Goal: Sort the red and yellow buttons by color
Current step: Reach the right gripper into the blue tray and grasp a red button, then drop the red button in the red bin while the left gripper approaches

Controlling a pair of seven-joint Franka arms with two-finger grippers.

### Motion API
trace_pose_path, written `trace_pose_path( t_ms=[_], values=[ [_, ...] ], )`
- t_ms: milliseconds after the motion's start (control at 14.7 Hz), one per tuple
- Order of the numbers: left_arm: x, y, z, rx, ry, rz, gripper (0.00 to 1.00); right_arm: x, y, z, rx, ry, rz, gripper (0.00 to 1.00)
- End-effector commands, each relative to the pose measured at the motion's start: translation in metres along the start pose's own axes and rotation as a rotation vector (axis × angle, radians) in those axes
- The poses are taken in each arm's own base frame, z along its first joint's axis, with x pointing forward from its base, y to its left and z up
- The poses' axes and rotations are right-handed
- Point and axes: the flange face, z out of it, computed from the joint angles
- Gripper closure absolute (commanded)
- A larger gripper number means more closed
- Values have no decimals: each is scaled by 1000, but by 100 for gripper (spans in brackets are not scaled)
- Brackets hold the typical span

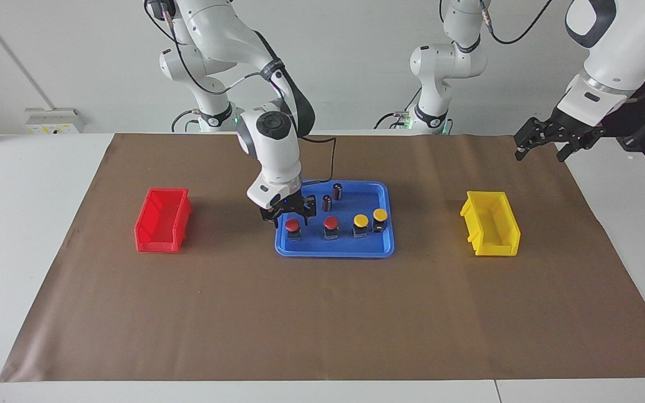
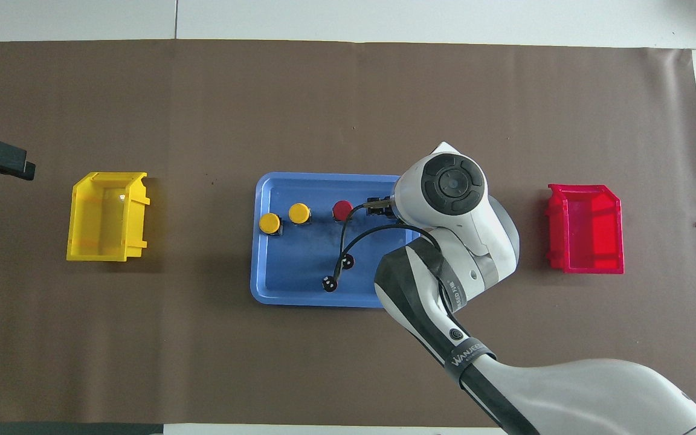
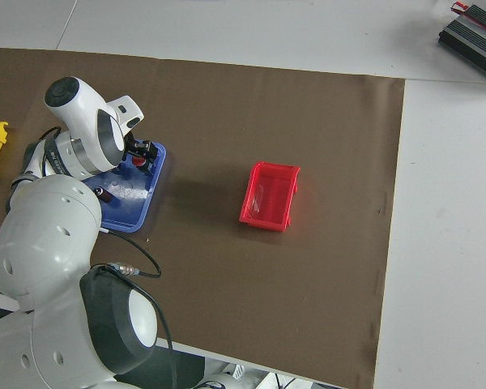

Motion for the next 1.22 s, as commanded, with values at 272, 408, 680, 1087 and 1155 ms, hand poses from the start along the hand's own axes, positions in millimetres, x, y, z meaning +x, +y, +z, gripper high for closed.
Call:
trace_pose_path(
  t_ms=[272, 408, 680, 1087, 1155],
  values=[
    [-8, -3, 0, -7, 3, -7, 0, 7, 5, -4, -5, 9, 2, 78],
    [-7, 1, 7, -7, 5, -30, 0, 19, 1, -29, -4, -8, 13, 83],
    [-7, 83, 68, -25, 121, -160, 18, 43, 52, -132, -27, -52, -17, 83],
    [-18, 195, 171, -29, 83, -165, 24, 16, 246, -154, -41, -133, -144, 82],
    [-22, 211, 184, -22, 65, -153, 26, 13, 266, -150, -36, -140, -160, 82]
  ],
)
